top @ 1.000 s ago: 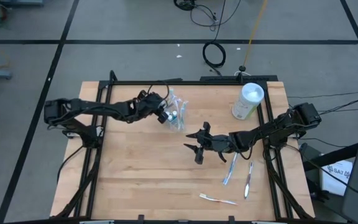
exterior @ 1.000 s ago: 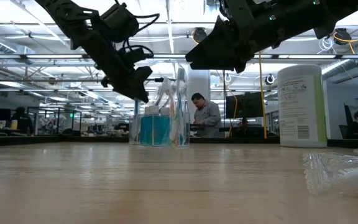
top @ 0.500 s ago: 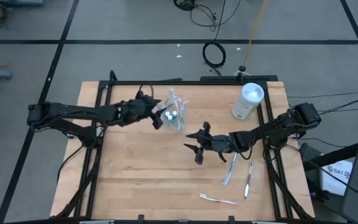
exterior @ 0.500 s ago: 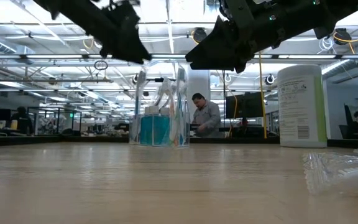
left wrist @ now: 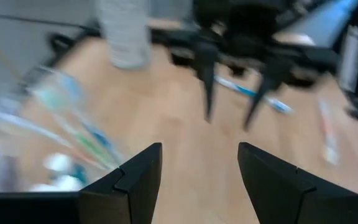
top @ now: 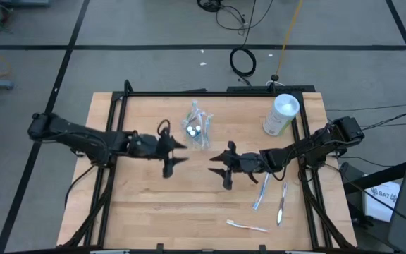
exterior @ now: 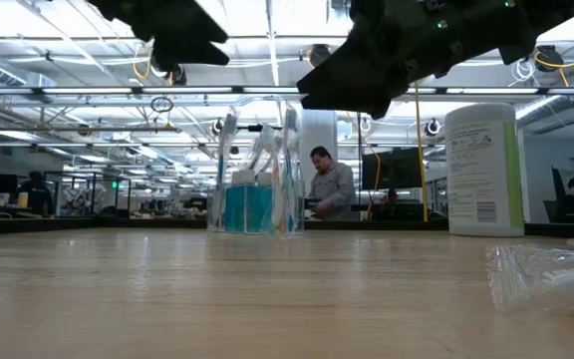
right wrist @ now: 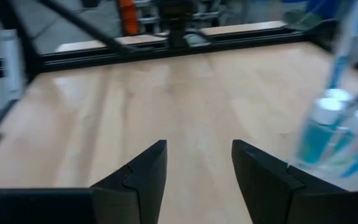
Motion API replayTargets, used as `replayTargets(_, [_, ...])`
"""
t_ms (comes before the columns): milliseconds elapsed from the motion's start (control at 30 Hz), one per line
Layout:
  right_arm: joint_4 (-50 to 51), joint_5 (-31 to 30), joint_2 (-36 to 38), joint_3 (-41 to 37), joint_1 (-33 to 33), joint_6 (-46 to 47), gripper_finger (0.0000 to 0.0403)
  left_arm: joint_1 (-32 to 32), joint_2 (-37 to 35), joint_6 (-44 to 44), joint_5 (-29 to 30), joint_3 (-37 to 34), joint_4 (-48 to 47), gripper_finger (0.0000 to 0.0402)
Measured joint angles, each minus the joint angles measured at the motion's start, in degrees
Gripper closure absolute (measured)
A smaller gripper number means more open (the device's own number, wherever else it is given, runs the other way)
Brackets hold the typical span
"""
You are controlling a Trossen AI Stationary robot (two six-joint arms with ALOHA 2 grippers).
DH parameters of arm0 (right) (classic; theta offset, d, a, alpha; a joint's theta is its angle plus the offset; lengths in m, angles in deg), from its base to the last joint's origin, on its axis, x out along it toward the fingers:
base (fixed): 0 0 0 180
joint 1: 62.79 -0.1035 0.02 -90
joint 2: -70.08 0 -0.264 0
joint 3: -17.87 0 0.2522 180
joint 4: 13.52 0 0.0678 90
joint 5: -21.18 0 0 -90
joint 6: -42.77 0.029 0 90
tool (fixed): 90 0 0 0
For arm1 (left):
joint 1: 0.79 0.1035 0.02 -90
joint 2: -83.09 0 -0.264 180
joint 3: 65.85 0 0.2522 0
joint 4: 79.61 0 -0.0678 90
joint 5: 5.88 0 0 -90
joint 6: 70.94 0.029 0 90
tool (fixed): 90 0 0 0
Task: Pick & Place toothbrushing station
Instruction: Put the orange toothbrush into the right section of the organizer
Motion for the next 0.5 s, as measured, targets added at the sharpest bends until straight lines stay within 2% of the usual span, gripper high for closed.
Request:
replayTargets(100, [0.0,4.7,0.0,0.0,-0.2,1.7,0.0233,-2.7,0.9,-1.6,-2.4,-0.1,-2.7,0.0183])
replayTargets(233, [0.0,8.3,0.0,0.0,-2.1,4.2,0.0234,-5.6,1.6,-2.6,-2.7,-0.1,-4.2,0.0183])
replayTargets(400, [-2.8,7.5,0.0,0.2,-7.5,1.8,0.0234,-7.5,1.6,-3.0,-2.6,-0.1,-3.9,0.0183])
replayTargets(500, [-1.5,5.3,-0.1,3.8,-10.7,-0.6,0.0234,-8.0,1.6,-3.0,-2.6,-0.1,-3.8,0.0183])
